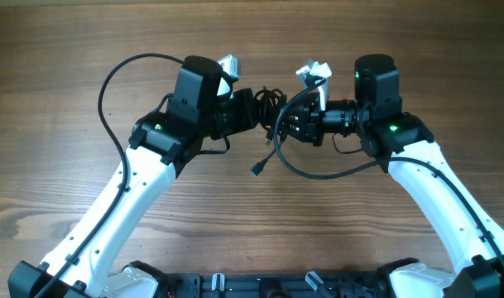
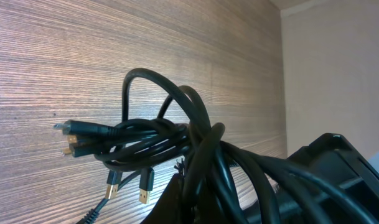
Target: Untangle cables
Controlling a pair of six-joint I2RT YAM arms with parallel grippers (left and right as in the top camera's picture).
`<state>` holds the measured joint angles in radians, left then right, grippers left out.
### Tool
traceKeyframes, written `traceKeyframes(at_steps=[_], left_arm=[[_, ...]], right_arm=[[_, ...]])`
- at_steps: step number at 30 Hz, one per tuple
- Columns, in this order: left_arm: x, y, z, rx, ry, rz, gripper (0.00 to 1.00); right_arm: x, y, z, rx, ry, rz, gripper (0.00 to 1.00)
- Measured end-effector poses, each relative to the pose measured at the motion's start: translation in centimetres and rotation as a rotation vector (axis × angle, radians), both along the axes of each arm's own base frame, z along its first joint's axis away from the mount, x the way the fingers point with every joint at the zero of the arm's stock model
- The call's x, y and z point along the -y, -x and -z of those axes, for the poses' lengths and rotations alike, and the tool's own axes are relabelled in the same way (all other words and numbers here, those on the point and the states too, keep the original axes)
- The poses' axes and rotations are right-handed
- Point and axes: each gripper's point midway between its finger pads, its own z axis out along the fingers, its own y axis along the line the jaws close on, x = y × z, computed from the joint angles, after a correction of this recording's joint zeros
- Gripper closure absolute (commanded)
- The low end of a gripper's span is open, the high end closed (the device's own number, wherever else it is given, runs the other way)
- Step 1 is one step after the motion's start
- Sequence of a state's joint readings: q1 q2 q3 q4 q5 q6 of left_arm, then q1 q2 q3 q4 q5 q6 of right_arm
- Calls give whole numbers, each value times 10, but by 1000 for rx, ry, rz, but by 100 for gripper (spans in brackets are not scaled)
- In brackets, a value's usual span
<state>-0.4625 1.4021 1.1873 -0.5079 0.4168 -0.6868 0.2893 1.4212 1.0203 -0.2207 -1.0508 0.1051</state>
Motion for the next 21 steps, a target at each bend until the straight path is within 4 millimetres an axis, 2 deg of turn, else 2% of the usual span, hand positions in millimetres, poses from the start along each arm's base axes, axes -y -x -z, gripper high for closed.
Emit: traceKeyframes(at_steps=[3, 5, 12, 14, 19, 20, 21], left_arm=[[0, -2, -2, 6, 5, -7, 96], [1, -3, -3, 13, 9, -8, 96], [-4, -5, 0, 10, -6, -27, 96], [-4, -3, 3, -1, -16, -29, 96], [-1, 1, 5, -11, -25, -26, 95], [-1, 1, 5, -11, -26, -27, 93], [-2, 1, 6, -12, -29, -29, 86]], right_arm=[[0, -1, 1, -17, 3, 10, 87], [-1, -1, 2, -25, 5, 14, 95], [1, -2, 8, -69, 11, 27, 96], [12, -1, 6, -107, 15, 58, 96], [62, -3, -11, -146, 19, 215, 96], [67, -3, -11, -157, 21, 230, 96], [73, -2, -10, -174, 25, 250, 96]])
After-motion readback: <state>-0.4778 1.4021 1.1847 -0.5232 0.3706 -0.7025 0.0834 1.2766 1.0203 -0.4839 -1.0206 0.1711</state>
